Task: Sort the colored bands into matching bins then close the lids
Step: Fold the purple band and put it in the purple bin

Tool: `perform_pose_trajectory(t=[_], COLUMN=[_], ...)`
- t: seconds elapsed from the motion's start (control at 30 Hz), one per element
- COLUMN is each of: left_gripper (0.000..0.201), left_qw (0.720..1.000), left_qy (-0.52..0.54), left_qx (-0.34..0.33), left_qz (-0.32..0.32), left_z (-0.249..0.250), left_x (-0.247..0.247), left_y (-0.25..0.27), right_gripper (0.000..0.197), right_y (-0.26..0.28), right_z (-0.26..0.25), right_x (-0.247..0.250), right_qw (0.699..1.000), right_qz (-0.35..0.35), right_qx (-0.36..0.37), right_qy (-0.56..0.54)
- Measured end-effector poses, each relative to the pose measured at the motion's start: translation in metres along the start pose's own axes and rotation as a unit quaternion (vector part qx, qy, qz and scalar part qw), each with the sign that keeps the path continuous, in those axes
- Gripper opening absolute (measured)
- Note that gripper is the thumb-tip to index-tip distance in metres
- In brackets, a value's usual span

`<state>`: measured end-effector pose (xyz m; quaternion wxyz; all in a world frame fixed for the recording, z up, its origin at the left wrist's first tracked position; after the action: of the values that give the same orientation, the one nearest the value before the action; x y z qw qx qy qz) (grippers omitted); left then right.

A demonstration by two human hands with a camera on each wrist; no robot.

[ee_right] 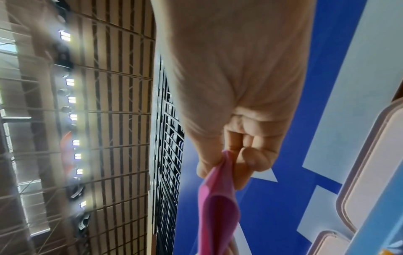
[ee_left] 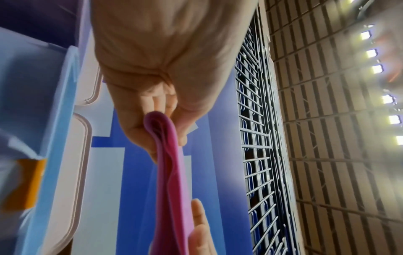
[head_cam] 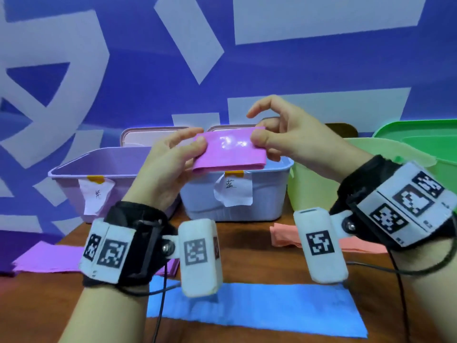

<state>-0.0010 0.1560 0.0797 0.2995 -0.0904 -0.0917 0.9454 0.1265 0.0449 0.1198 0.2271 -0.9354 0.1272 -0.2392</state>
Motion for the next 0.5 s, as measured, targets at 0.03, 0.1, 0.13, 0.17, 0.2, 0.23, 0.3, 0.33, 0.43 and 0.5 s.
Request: perform_pose_trajectory(t=[0.03, 0.1, 0.13, 0.17, 0.2, 0.23, 0.3, 0.33, 0.43, 0.5], left_gripper=[0.027, 0.024, 0.02, 0.017, 0.015, 0.014, 0.015, 0.016, 0.02, 0.032], left_qw=[1.0, 0.999, 0.998, 0.997, 0.996, 0.994, 0.984, 0.975, 0.947, 0.917], left_qy=[-0.02, -0.043, -0.045, -0.048, -0.059, -0.084, -0.17, -0.215, -0.298, -0.349], left_qx=[0.003, 0.016, 0.03, 0.043, 0.049, 0.049, 0.012, -0.026, -0.121, -0.18], left_qz=[0.005, 0.018, 0.025, 0.03, 0.034, 0.039, 0.054, 0.057, -0.001, -0.067], left_z=[0.005, 0.017, 0.025, 0.034, 0.045, 0.055, 0.083, 0.101, 0.146, 0.164], left_x=[0.002, 0.005, 0.007, 0.008, 0.009, 0.012, 0.02, 0.025, 0.028, 0.024], left_y=[-0.006, -0.019, -0.024, -0.027, -0.03, -0.033, -0.038, -0.04, -0.034, -0.027], right_gripper=[0.02, 0.019, 0.02, 0.02, 0.02, 0.02, 0.021, 0.021, 0.021, 0.02], right_y=[-0.006, -0.021, -0.027, -0.034, -0.04, -0.047, -0.062, -0.071, -0.098, -0.115], right_z=[0.0, -0.002, -0.004, -0.007, -0.011, -0.017, -0.029, -0.035, -0.056, -0.074], right_x=[0.001, 0.004, 0.006, 0.008, 0.009, 0.009, 0.008, 0.007, -0.001, -0.009], right_qw=[1.0, 0.999, 0.998, 0.996, 0.993, 0.991, 0.984, 0.979, 0.96, 0.953], right_qz=[-0.005, -0.009, -0.003, 0.004, 0.012, 0.018, 0.037, 0.048, 0.069, 0.075], right_qx=[-0.009, -0.03, -0.047, -0.066, -0.084, -0.104, -0.149, -0.173, -0.236, -0.254], right_qy=[-0.003, -0.021, -0.042, -0.064, -0.079, -0.088, -0.094, -0.1, -0.133, -0.147])
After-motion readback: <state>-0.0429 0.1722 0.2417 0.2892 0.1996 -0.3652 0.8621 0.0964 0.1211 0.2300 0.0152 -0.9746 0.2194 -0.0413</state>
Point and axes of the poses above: each hand's wrist, its own y-axis away from the middle knuckle, its own x-axis out of the back of the hand, z = x × y, the point moved 8 cm from there along -y, towards the middle knuckle, and after that the axes turned 3 degrees about x, right-handed, at the moved point
